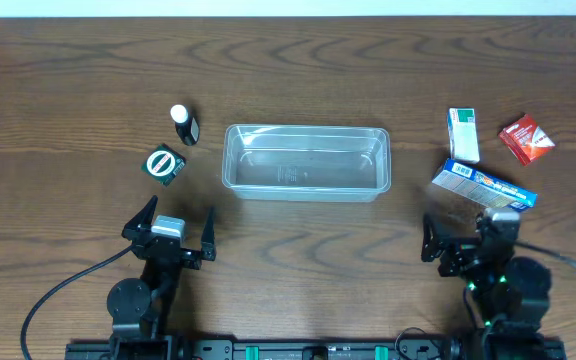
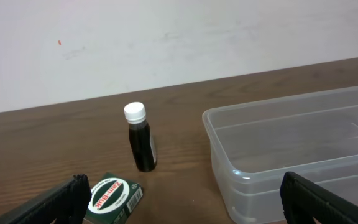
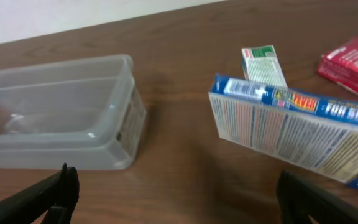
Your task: Pack container
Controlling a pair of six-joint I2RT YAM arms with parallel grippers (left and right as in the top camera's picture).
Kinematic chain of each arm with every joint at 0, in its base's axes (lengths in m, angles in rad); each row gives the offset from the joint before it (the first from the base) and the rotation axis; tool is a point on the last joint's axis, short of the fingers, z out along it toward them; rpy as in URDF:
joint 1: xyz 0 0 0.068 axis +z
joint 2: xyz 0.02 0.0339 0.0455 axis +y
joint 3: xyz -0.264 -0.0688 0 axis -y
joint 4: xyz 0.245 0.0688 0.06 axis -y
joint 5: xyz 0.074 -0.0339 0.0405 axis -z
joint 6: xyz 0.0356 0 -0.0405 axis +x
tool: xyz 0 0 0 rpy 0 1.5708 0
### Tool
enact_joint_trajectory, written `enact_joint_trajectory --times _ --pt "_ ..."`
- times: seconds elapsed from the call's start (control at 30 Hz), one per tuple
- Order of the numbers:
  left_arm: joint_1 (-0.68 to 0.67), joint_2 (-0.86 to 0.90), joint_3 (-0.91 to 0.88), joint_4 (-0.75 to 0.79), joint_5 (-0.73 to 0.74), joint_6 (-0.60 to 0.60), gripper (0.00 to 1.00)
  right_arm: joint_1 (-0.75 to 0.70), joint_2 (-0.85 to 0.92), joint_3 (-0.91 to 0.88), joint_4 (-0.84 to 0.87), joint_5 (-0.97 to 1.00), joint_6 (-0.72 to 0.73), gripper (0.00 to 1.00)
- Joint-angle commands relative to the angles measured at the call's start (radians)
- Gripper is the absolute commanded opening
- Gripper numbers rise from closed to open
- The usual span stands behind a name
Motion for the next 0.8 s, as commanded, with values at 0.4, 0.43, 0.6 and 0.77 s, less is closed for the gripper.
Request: enact_joint_trajectory --times 0.4,0.43,0.6,0.77 --pt "-0.003 -0.007 -0.019 -0.032 0.011 0.005 0.98 0.013 0.796 0.708 -0.315 -0.207 -0.066 0.99" --pt "-0.003 -0.007 -0.019 -0.032 0.011 0.005 0.98 0.013 0.843 0.751 -0.317 -0.250 -0.067 0.99" --pt "-0.003 -0.007 -0.019 -0.032 0.011 0.005 0.98 0.013 0.991 0.844 -0.272 -0.414 -0.068 0.99" --pt "-0.003 -0.007 -0.019 -0.032 0.011 0.005 0.98 0.010 1.019 0.844 -0.245 -0.457 -0.103 0.99"
